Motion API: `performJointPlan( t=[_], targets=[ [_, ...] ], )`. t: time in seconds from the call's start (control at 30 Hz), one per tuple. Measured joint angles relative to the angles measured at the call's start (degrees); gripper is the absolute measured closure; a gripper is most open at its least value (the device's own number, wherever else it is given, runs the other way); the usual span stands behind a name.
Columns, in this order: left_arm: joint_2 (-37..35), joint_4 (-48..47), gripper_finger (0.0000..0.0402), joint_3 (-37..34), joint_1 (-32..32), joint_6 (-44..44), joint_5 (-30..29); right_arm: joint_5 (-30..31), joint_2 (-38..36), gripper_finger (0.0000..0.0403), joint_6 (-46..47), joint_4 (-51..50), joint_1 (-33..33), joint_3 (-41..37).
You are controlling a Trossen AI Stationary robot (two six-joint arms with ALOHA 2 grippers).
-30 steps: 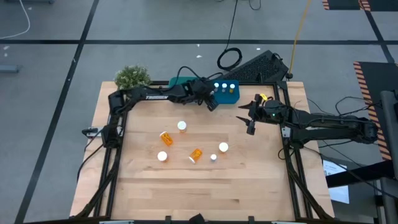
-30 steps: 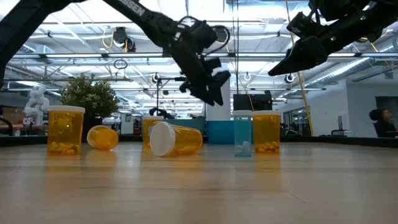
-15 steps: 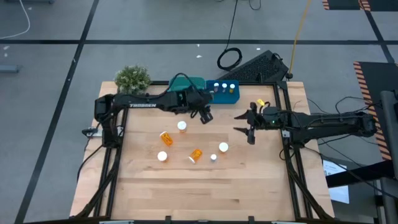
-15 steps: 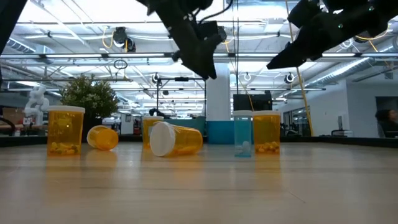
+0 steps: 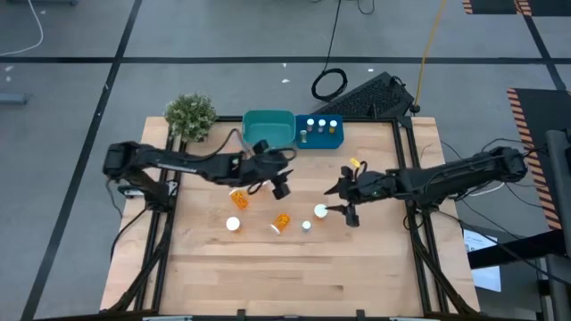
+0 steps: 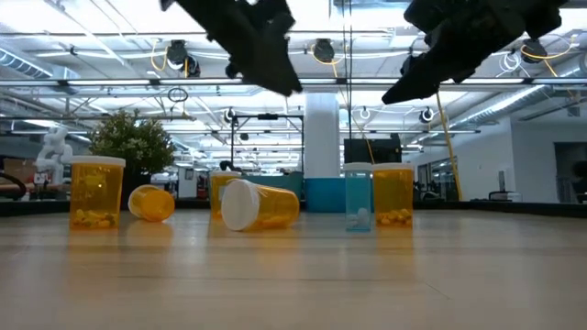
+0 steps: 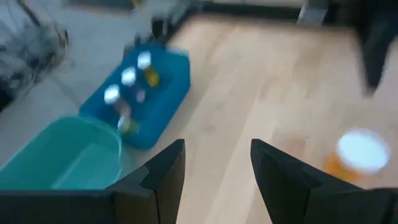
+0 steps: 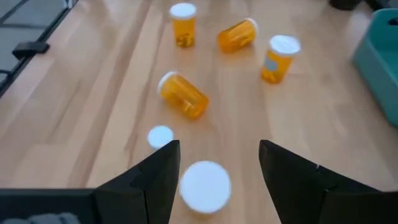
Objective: Pick and place medicine bottles into bin by pill shape (circle, oval)
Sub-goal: Put the small blue tablet bottle into the blue bin
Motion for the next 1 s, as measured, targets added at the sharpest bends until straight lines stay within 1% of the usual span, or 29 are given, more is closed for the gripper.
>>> performJointPlan(
  t=[0.1, 0.17, 0.23, 0.3, 0.37, 0.43, 0.5, 0.67, 0.73, 0.8, 1.0],
  targets=[
    [-4.88, 3.94, 0.0216, -6.41, -1.04, -0.08, -0.06, -0.06, 3.98, 0.0188, 0.38, -0.23, 1.04, 3.25],
    [-6.9, 8.09, 0.0216, -9.51, -1.52, -0.13, -0.05, -0.21, 6.48, 0.0188, 0.94, -2.66, 1.67, 5.57],
    [-9.37, 8.15, 0.0215, -12.2, -1.71, -0.11, -0.05, -1.11, 9.74, 0.0188, 1.05, -3.94, 1.9, 8.91],
    [-9.9, 10.27, 0.0215, -13.05, -1.95, -0.2, -0.04, -2.65, 12.78, 0.0188, 1.33, -7.11, 2.35, 11.74],
    [-11.52, 8.58, 0.0215, -14.84, -2.3, -0.19, 0.01, -3.85, 16.15, 0.0188, 1.35, -8.29, 2.88, 14.76],
    [-11.58, 11.14, 0.0215, -15.1, -2.82, -0.24, 0.46, -5.3, 19.11, 0.0188, 1.12, -10.38, 3.58, 16.97],
    [-12.34, 9.44, 0.0215, -15.92, -3.19, -0.34, 0.44, -6.36, 22.3, 0.0188, 0.77, -11.0, 4.0, 19.08],
    [-12.5, 9.7, 0.0215, -15.84, -4.42, -1.1, 0.4, -6.19, 29.04, 0.0188, 0.65, -12.54, 4.3, 23.26],
    [-12.45, 9.81, 0.0215, -15.84, -4.87, -1.25, 0.42, -6.49, 31.34, 0.0186, 0.35, -14.89, 4.3, 24.8],
    [-12.43, 10.13, 0.0215, -15.84, -5.25, -1.24, 0.42, -7.61, 32.88, 0.0183, 0.04, -14.82, 4.28, 25.93],
    [-12.43, 11.83, 0.0215, -15.84, -5.47, -1.28, 0.4, -7.69, 35.74, 0.0183, -1.7, -15.79, 4.23, 26.4]
  ],
)
